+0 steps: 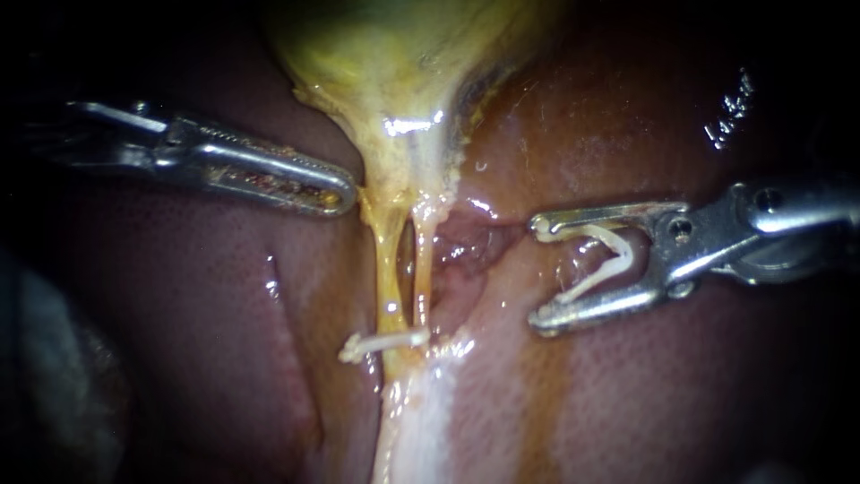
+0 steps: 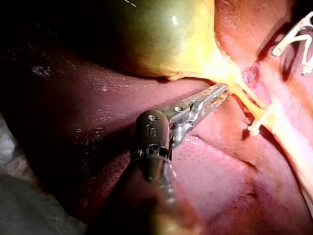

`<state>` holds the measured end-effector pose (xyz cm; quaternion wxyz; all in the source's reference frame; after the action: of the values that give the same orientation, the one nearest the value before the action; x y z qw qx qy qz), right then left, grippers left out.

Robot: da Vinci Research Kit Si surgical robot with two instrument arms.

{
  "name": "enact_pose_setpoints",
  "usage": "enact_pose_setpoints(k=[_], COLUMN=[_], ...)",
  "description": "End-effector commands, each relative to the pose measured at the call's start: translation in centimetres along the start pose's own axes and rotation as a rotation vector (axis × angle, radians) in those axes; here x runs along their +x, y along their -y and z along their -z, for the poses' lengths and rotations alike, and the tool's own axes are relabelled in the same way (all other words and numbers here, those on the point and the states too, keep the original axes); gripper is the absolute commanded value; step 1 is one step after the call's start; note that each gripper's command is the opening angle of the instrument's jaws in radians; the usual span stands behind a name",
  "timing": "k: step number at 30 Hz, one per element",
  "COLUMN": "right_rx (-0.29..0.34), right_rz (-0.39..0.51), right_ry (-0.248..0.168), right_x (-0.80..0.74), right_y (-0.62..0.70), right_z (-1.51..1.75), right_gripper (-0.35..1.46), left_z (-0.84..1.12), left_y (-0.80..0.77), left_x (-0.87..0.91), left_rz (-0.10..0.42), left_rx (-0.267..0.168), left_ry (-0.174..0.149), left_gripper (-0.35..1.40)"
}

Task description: Clipping second clip left tube

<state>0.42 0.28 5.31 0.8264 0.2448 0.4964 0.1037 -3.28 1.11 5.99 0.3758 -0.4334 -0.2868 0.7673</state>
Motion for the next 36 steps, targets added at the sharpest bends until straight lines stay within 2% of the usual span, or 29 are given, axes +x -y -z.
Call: enact_pose_setpoints(k=[1, 6, 12, 15, 17, 23, 26, 31, 36], right_rx=[0.0, 0.0, 0.023, 0.066, 0.073, 0.129, 0.144, 0.141, 0.132], right_rz=[0.0, 0.0, -0.002, -0.017, -0.064, -0.204, -0.236, -0.286, -0.323], right_ry=[0.0, 0.0, 0.003, 0.008, 0.008, -0.078, -0.089, -0.086, -0.08], right_x=[0.0, 0.0, 0.06, 0.15, 0.22, 0.4, 0.43, 0.33, 0.07], right_y=[0.0, 0.0, 0.02, 0.03, 0.05, 0.14, 0.16, 0.1, -0.04], right_z=[0.0, 0.0, -0.08, -0.22, -0.34, -0.78, -0.95, -1.18, -1.33], right_gripper=[0.5, 0.5, 0.5, 0.49, 0.49, 0.48, 0.47, 0.46, 0.46], left_z=[0.03, 0.32, 0.69, 0.72, 0.7, 0.67, 0.67, 0.66, 0.65], left_y=[-0.01, -0.12, -0.28, -0.31, -0.31, -0.32, -0.33, -0.35, -0.36], left_x=[0.0, 0.14, 0.35, 0.35, 0.34, 0.33, 0.33, 0.34, 0.34], left_rz=[0.0, 0.01, 0.031, 0.033, 0.032, 0.032, 0.032, 0.033, 0.034], left_rx=[-0.002, -0.019, -0.001, 0.0, 0.001, 0.003, 0.004, 0.006, 0.006], left_ry=[0.001, 0.008, -0.002, -0.002, -0.003, -0.004, -0.004, -0.005, -0.005], left_gripper=[-0.35, -0.35, -0.35, -0.35, -0.35, -0.35, -0.35, -0.35, -0.35])
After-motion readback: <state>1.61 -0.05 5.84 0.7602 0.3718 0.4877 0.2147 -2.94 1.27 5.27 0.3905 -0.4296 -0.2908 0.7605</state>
